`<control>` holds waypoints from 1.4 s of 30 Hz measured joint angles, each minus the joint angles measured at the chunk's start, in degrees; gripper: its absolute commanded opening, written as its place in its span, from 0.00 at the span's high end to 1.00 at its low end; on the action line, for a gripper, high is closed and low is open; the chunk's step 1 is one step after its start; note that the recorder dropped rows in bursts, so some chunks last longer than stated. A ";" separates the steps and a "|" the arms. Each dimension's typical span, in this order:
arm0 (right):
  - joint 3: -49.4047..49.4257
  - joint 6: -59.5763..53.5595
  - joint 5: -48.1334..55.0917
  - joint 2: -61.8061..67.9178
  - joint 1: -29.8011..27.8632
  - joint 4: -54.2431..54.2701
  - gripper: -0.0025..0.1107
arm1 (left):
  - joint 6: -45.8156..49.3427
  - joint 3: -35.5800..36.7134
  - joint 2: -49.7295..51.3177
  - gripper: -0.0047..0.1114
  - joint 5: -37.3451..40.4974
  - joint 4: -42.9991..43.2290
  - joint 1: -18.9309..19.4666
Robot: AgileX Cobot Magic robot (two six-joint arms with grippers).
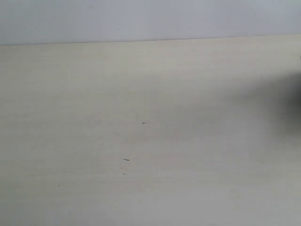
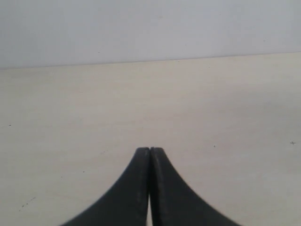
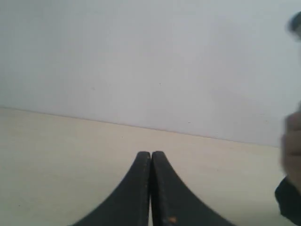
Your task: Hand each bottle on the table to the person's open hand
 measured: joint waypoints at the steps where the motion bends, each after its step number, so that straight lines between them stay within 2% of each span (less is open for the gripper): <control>1: 0.00 0.00 0.00 -0.48 -0.91 0.00 0.98 | 0.00 0.00 0.00 0.94 0.00 0.00 0.00; 10: 0.65 0.23 -0.11 -9.44 -13.04 7.63 0.98 | 0.00 0.00 0.00 0.94 0.00 0.00 0.00; 14: 5.09 0.23 -0.47 -13.96 -16.91 9.28 0.98 | 0.00 0.00 0.00 0.94 0.00 0.00 0.00; 20: 14.54 0.13 -7.70 -16.88 -19.39 9.54 0.98 | 0.00 0.00 0.00 0.94 0.00 0.00 0.00; 30: 26.93 -2.30 -18.83 -22.84 -19.63 9.75 0.98 | 0.00 0.00 0.00 0.94 0.00 0.00 0.00; 36: 27.54 -5.00 -18.86 -23.09 -19.97 9.54 0.98 | 0.00 0.00 0.00 0.94 0.00 0.00 0.00; 42: 27.54 -5.09 -18.72 -23.09 -24.02 9.45 0.98 | 0.00 0.00 0.00 0.94 0.00 0.00 0.00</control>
